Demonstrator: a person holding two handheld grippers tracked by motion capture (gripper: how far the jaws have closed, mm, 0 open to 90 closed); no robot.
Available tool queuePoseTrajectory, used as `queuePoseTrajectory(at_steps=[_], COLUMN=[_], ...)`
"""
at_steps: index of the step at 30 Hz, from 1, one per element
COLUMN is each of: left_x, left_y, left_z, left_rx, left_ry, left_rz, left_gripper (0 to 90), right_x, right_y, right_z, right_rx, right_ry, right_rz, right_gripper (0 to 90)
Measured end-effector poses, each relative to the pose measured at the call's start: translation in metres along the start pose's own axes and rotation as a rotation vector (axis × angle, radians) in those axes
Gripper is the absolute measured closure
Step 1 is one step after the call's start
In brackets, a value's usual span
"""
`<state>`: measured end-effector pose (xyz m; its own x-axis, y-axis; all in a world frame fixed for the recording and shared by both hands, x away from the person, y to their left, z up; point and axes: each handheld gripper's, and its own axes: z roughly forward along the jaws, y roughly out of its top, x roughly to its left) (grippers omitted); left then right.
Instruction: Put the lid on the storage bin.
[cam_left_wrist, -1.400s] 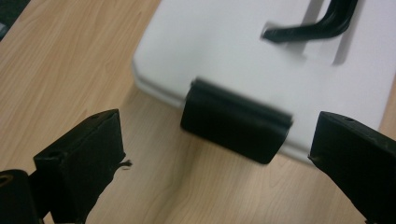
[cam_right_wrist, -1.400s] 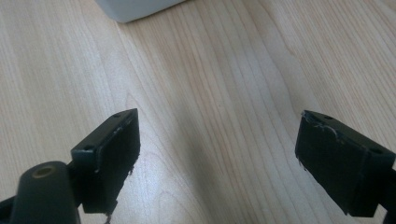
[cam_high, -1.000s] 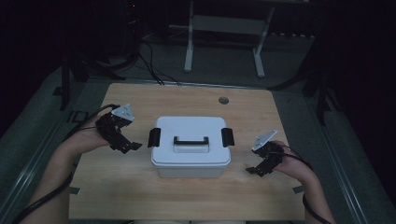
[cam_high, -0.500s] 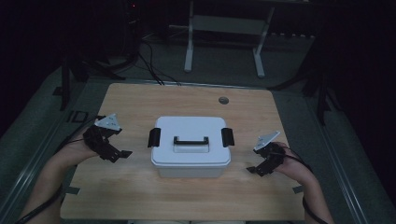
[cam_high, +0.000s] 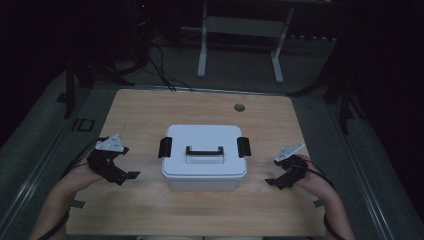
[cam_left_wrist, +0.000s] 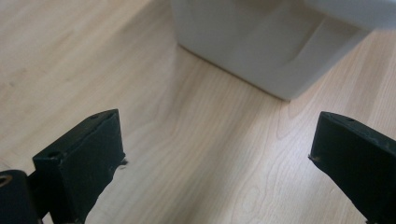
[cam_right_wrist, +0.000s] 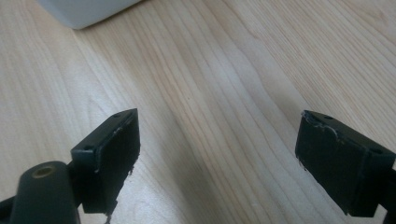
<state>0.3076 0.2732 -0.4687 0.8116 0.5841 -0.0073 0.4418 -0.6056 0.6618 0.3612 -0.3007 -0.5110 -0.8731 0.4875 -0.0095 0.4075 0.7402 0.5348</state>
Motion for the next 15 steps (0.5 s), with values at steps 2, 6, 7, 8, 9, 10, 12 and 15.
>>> queuePoseTrajectory(at_steps=[2, 6, 7, 8, 9, 10, 12, 15], left_x=[0.000, -0.002, -0.002, -0.002, -0.001, -0.001, -0.001, -0.003], left_y=[-0.007, -0.020, -0.024, -0.028, -0.031, -0.034, -0.037, -0.047], left_z=[0.003, 0.009, 0.010, 0.011, 0.012, 0.012, 0.013, 0.018], left_rx=[-0.009, -0.033, -0.043, -0.051, -0.060, -0.072, -0.078, -0.087], left_ry=[-0.006, -0.009, 0.004, 0.015, 0.017, 0.015, 0.020, 0.023], left_rz=[-0.019, -0.035, -0.035, -0.048, -0.061, -0.070, -0.078, -0.096], left_gripper=[2.5, 2.5, 2.5, 2.5, 2.5, 2.5, 2.5, 2.5], right_x=[-0.001, -0.003, -0.003, -0.003, -0.003, -0.003, -0.003, -0.003], right_y=[-0.003, -0.008, -0.009, -0.010, -0.011, -0.013, -0.016, -0.020], right_z=[0.000, -0.001, -0.001, 0.000, 0.000, 0.000, 0.002, 0.005], right_rx=[-0.015, -0.052, -0.062, -0.071, -0.086, -0.101, -0.120, -0.131], right_ry=[-0.009, -0.033, -0.042, -0.053, -0.056, -0.061, -0.077, -0.096], right_rz=[0.013, 0.044, 0.048, 0.052, 0.063, 0.068, 0.087, 0.111], right_gripper=[13.8, 13.8, 13.8, 13.8, 13.8, 13.8, 13.8, 13.5])
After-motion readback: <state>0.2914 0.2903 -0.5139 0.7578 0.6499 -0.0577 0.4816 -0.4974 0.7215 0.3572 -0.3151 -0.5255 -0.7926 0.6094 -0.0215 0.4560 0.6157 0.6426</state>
